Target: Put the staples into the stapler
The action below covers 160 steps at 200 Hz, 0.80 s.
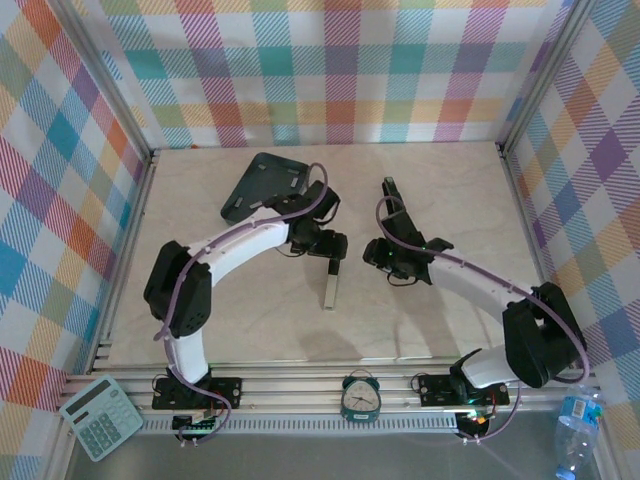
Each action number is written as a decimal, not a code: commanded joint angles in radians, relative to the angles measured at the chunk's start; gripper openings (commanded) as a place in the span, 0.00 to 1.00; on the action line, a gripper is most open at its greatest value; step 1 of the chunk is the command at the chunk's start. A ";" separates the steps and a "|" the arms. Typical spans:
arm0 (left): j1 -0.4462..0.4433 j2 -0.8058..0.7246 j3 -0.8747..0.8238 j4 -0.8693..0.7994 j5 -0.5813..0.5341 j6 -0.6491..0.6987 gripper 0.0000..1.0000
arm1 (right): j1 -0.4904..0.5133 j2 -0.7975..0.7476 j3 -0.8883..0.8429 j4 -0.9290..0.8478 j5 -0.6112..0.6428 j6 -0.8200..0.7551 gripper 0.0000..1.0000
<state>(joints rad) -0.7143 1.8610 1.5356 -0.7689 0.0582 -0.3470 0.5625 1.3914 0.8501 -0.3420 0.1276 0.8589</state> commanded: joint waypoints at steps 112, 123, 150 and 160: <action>-0.056 0.260 0.182 -0.169 -0.114 0.054 0.60 | -0.035 -0.140 -0.060 0.018 0.006 -0.053 0.53; -0.055 0.259 0.182 -0.167 -0.125 0.064 0.57 | -0.035 -0.147 -0.062 0.020 0.006 -0.042 0.53; -0.056 0.257 0.187 -0.161 -0.128 0.085 0.51 | -0.035 -0.170 -0.083 0.030 0.015 -0.015 0.53; -0.055 0.257 0.187 -0.157 -0.127 0.089 0.47 | -0.036 -0.176 -0.087 0.031 0.020 -0.013 0.53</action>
<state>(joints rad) -0.7631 2.1162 1.6897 -0.8921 -0.0467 -0.2890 0.5354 1.2507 0.7776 -0.3260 0.1310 0.8295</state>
